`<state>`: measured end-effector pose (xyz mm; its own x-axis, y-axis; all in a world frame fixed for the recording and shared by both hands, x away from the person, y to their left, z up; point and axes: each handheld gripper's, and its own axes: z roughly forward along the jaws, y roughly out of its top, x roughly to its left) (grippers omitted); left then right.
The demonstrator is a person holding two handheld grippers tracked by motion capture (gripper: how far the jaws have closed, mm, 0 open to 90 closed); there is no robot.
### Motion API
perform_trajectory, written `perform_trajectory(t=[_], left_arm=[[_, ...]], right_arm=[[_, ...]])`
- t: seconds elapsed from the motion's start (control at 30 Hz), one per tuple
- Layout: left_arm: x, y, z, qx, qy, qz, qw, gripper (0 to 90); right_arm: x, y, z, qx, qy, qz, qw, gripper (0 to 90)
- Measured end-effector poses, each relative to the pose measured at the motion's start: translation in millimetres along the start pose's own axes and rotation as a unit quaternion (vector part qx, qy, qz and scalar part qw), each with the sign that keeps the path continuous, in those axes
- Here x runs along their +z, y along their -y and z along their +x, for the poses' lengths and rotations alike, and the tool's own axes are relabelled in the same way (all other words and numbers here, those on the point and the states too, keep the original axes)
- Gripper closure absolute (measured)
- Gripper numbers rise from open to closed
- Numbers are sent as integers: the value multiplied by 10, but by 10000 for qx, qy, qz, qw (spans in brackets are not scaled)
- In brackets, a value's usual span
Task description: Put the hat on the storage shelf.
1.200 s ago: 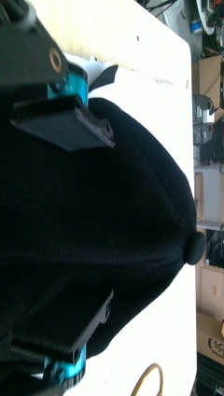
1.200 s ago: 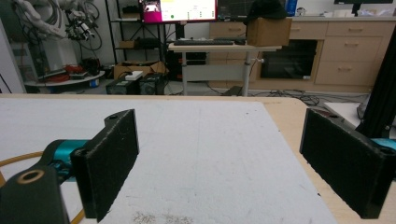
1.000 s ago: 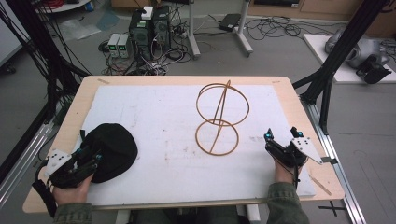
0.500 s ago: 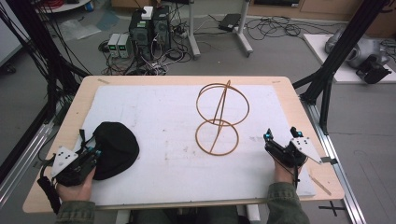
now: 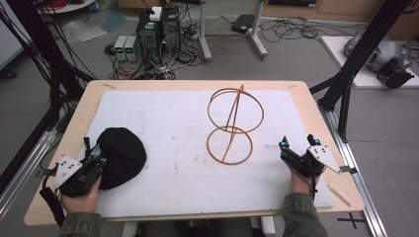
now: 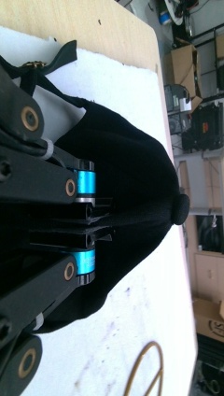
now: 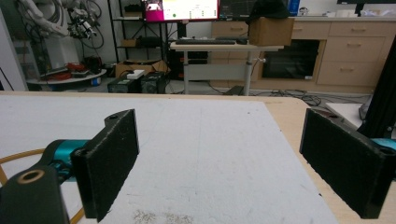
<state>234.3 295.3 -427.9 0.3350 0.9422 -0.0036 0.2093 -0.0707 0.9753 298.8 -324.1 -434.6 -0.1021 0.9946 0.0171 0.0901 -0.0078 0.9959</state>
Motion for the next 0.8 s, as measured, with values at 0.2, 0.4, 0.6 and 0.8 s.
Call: perform_trajectory(t=[0.2,0.4,0.6,0.8], left_arm=[[-32,2,28,-81,-55,-126,9999,877],[-68,-36,31,-140,-8,-407,9991,877],[-76,-102,14,-48,18,-605,9982,876],[-81,-150,31,-47,8,-715,9974,876]], right_arm=[[-9,-2,-10,0,20,-31,10000,110],[-8,1,-8,12,11,-5,10000,110],[-9,1,-6,13,-8,-1,10000,110],[-15,4,-21,43,-5,-7,10000,111]])
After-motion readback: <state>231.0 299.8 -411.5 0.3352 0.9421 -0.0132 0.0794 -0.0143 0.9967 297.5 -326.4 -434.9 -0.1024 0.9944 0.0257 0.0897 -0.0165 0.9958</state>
